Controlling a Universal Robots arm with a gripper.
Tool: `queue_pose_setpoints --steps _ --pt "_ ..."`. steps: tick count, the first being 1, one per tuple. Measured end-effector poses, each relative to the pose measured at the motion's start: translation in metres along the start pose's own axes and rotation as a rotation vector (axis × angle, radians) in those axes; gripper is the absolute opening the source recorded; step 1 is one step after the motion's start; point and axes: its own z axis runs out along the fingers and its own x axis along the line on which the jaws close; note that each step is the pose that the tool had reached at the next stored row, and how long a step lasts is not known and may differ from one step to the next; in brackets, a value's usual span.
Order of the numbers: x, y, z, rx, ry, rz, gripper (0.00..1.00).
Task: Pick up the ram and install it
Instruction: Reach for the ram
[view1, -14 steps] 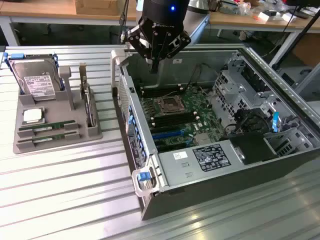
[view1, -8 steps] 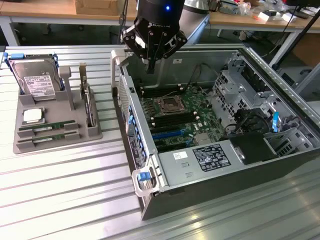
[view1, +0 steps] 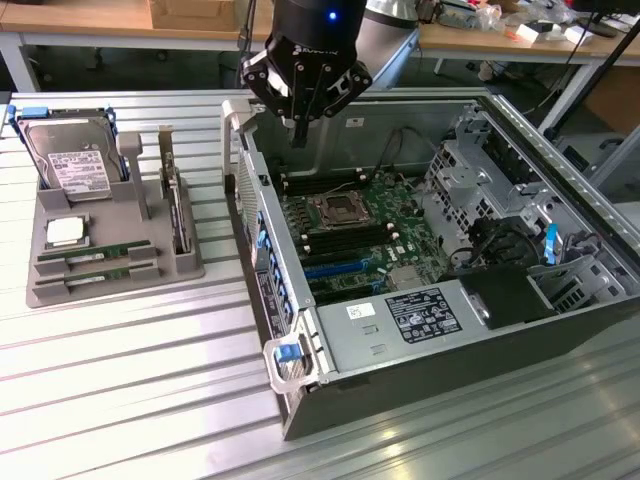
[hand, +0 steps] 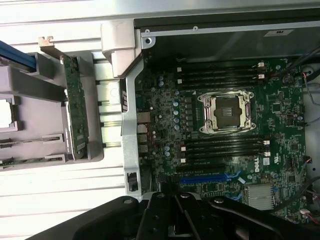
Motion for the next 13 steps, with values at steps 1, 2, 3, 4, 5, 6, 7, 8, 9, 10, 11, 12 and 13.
queue_pose_setpoints --steps 1,2,3,4,5,6,7,8,9,10,11,12,13 --pt "0.0003 0.0000 0.0000 0.0000 0.0000 0.000 0.11" --pt "0.0006 0.0000 0.0000 0.0001 0.0000 0.000 0.11" --pt "0.0008 -0.0001 0.0000 0.0000 0.0000 0.000 0.11" --pt "0.0015 -0.0001 0.0000 0.0000 0.0000 0.000 0.11" --pt "0.0021 -0.0002 -0.0001 0.0000 0.0000 0.000 0.11" --pt "0.0024 -0.0002 -0.0001 0.0001 0.0000 0.000 0.11" --pt "0.0027 -0.0002 -0.0001 0.0001 0.0000 0.000 0.11" --pt "0.0030 -0.0002 -0.0001 0.0000 0.0000 0.000 0.11" --pt "0.0032 -0.0002 -0.0001 0.0000 0.0000 0.000 0.11" --pt "0.0035 -0.0003 -0.0001 0.0000 0.0000 0.000 0.11" --pt "0.0039 -0.0003 -0.0002 0.0001 0.0001 0.000 0.11" --pt "0.0043 -0.0003 -0.0001 0.0000 0.0000 0.000 0.11" --pt "0.0046 -0.0003 -0.0002 0.0001 0.0000 0.000 0.11"
